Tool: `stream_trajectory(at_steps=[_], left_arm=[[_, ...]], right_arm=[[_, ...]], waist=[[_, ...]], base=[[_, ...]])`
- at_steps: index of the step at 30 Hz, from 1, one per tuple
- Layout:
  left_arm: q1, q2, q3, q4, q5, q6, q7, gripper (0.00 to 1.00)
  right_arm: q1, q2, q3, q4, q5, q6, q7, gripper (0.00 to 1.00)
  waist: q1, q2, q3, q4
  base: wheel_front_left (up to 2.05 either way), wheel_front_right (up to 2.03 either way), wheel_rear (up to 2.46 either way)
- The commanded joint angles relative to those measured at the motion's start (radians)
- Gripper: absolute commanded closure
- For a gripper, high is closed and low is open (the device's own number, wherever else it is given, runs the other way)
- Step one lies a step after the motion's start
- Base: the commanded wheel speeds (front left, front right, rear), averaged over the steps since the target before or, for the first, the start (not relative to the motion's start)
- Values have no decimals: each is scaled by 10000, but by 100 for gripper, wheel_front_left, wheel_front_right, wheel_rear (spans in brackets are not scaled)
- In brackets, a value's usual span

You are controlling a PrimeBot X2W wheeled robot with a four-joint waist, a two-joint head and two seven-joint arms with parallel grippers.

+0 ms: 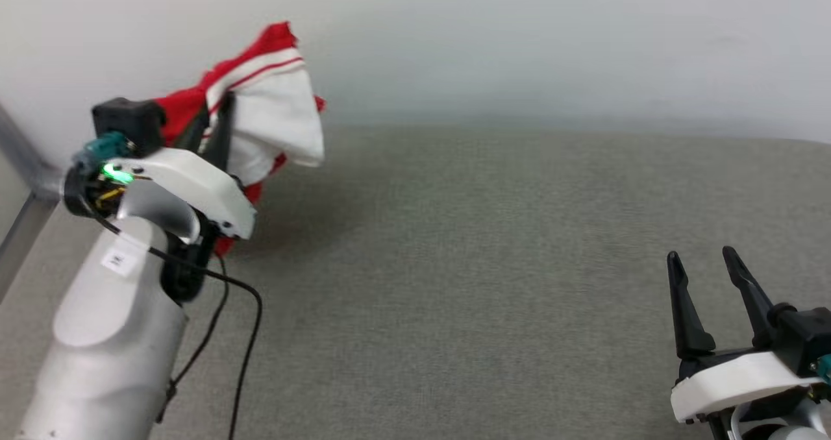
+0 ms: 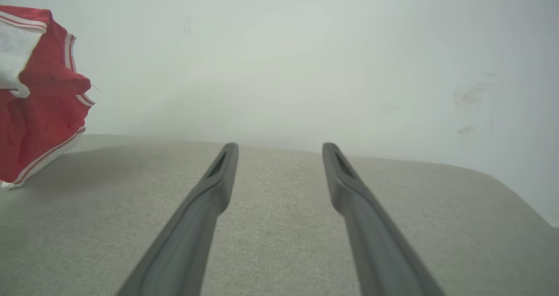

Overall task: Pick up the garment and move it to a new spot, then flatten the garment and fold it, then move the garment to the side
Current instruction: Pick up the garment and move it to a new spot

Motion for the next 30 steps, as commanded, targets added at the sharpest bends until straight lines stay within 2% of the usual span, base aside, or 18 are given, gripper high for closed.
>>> stream_trajectory(at_steps=[1,7,12,18,27,28,29,30], left_arm=[[297,-173,-99,-353,0,77,-95,100],[1411,-933,-797,-1801,-54,102,87,100],[2063,-1804,-1772,-2480,-90,-59,417,100],[2675,-2702,-3250,-2341,4,-271,864,100],[3454,-3060,-4809,-1436,-277,-449,1022,100],[3477,-3073,-4855,-1381,-355,-451,941,84],[3525,-3091,-4938,-1305,-426,-446,880,46],[3549,-3115,-5043,-1264,-434,-454,781,0]], right_arm=[[180,5,-1,-75,30,-3,64,0],[328,7,22,-259,-11,-3,243,0],[314,7,-22,-457,24,-3,364,0],[22,7,4,-631,54,-3,337,0],[-333,7,-91,-595,-4,-3,103,0],[-359,8,-80,-564,-18,-3,84,0],[-369,5,-106,-510,-25,-3,70,0],[-350,4,-152,-462,-24,-5,66,0]], waist=[[2,-1,-288,-413],[2,-1,-320,-1100],[2,-1,-9,-1517],[2,-1,772,-1836],[2,-1,1645,-1775],[2,-1,1653,-1758],[2,-1,1607,-1716],[2,-1,1556,-1658]], base=[[0,0,0],[0,0,0],[0,0,0],[0,0,0],[0,0,0],[0,0,0],[0,0,0],[0,0,0]])
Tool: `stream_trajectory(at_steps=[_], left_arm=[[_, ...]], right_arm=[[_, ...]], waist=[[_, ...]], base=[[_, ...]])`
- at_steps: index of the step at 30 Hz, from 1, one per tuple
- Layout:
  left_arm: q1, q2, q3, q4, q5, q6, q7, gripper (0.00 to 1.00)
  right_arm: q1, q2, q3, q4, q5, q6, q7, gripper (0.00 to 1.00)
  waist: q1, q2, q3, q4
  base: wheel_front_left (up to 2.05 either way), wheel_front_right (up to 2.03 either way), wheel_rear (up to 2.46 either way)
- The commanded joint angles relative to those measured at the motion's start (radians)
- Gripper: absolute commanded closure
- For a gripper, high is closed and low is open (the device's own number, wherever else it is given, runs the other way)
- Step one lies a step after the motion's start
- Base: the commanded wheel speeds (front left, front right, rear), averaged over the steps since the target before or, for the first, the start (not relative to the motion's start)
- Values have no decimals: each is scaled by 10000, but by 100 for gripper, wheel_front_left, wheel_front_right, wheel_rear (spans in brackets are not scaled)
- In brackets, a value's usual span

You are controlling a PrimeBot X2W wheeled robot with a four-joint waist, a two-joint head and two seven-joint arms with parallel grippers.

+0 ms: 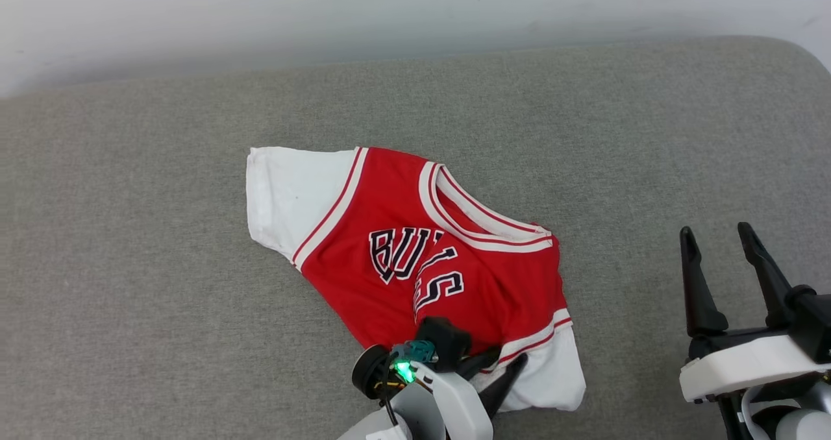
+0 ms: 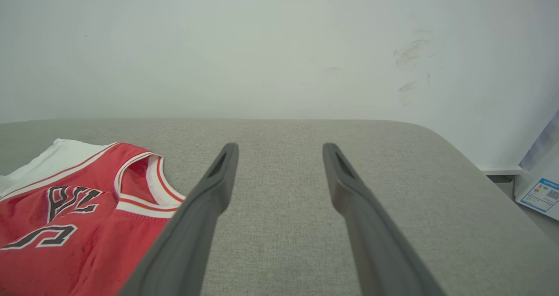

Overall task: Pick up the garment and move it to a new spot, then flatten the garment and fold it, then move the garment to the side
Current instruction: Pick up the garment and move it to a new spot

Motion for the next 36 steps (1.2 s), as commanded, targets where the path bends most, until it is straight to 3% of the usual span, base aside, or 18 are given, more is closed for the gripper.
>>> stream_trajectory(at_steps=[1,7,13,29,36], left_arm=[[94,-44,-54,-17,21,-16,-125,0],[53,8,-122,-143,339,71,-1306,0],[259,295,465,-665,642,742,-2191,0],[1572,1518,3456,-2255,1018,2513,-2416,0],[2307,2089,4406,-2732,1337,2778,-2398,0]], right_arm=[[-82,3,-35,34,-8,-5,-55,0],[163,5,19,253,-46,-7,12,0],[544,3,48,275,-22,-5,160,0],[1364,3,-48,329,520,-5,179,0],[1637,3,-207,475,783,-5,38,0]], waist=[[-2,-1,-95,102],[-2,-1,-769,385],[-2,-1,-1440,634],[-2,-1,-2213,1134],[-2,-1,-2398,1299]], base=[[0,0,0],[0,0,0],[0,0,0],[0,0,0],[0,0,0]])
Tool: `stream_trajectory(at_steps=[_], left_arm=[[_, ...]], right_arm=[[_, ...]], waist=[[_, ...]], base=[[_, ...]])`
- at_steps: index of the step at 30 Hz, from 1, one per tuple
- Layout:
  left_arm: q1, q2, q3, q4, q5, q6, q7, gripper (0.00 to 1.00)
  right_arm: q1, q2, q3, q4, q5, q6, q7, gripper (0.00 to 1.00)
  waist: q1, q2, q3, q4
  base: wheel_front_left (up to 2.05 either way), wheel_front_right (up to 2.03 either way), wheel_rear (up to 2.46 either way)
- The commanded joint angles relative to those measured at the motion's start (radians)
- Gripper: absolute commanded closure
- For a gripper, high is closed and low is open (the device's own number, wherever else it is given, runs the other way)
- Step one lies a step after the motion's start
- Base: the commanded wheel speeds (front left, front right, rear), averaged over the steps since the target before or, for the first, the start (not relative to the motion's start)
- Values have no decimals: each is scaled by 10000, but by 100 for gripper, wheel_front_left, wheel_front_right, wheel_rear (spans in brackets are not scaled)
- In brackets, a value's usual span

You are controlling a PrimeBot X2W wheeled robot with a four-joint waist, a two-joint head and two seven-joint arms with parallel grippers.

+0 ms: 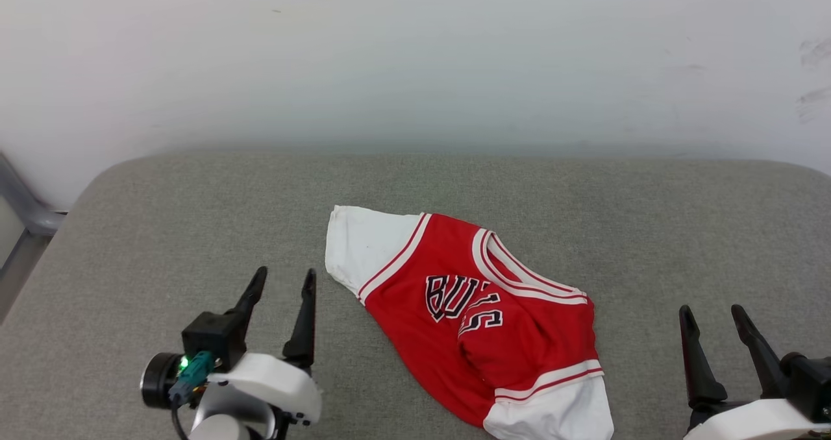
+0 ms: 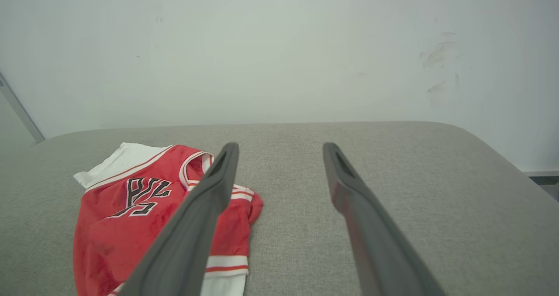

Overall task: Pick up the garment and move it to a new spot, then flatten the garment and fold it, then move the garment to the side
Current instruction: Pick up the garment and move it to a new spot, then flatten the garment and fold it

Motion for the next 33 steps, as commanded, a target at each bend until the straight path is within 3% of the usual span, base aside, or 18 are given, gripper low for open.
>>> stream_trajectory(at_steps=[1,13,19,24,29,33], left_arm=[[292,124,167,-128,40,27,-25,0],[885,314,333,-314,-61,15,-26,0],[848,233,326,-370,-115,-3,-26,0],[843,57,375,-506,-57,-37,-26,0],[714,-103,394,-548,88,-267,-27,0],[492,-265,436,-557,263,-489,-27,0]], right_arm=[[150,5,3,50,83,-3,-62,0],[215,5,57,305,139,-3,-64,0],[335,7,-289,698,310,-3,729,0],[452,8,-408,1119,124,-3,2841,0],[537,-110,181,1014,227,-3,5105,0],[428,-350,686,911,435,-3,6273,0]], waist=[[1,-1,-59,11],[1,-1,-165,-98],[1,-1,-99,-1],[1,-1,98,306],[1,-1,402,733],[1,-1,843,1048]], base=[[0,0,0],[0,0,0],[0,0,0],[0,0,0],[0,0,0],[0,0,0]])
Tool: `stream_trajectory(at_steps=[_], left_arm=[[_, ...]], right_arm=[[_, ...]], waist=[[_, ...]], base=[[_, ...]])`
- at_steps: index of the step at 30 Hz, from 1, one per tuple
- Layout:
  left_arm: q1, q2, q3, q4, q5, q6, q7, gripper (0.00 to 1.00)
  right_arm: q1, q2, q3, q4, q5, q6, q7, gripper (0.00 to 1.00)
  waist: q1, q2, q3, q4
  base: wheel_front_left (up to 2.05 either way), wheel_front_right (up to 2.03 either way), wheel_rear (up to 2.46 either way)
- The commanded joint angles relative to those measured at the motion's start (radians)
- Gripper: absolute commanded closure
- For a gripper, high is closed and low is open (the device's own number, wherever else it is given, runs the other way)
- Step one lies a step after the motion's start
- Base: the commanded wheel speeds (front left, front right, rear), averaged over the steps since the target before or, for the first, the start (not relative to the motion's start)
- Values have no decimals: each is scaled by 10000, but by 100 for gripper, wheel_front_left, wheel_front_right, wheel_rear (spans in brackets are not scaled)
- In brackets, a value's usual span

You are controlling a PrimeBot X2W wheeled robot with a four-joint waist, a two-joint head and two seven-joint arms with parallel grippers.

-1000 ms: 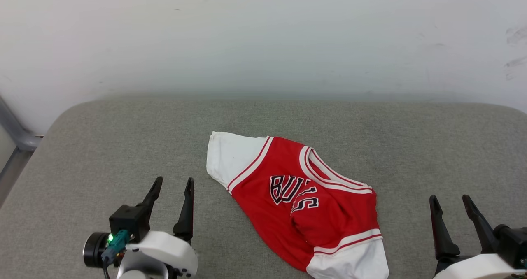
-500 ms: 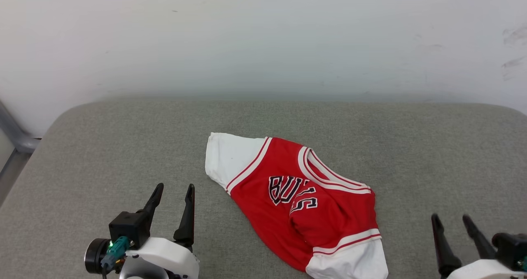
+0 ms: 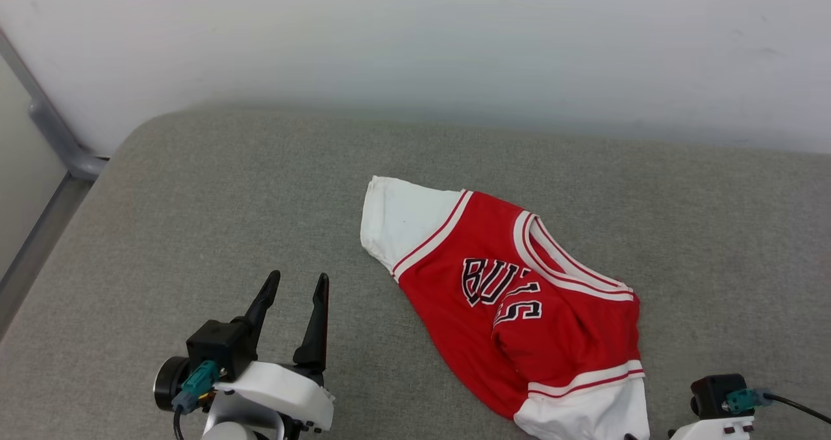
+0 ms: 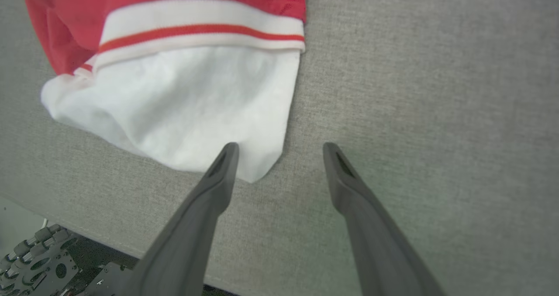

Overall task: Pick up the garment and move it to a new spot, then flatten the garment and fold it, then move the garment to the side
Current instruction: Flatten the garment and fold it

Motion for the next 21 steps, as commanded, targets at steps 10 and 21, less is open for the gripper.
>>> stream_trajectory(at_steps=[10,21], left_arm=[[-553,-579,473,145,390,-470,-25,0],[-384,-874,973,436,875,-815,-25,0]], right_arm=[[-327,-235,805,1144,300,-3,1767,38],[-771,-396,446,507,636,-11,2296,100]], waist=[[0,-1,1010,505],[0,-1,799,182]], base=[[0,0,0],[0,0,0]])
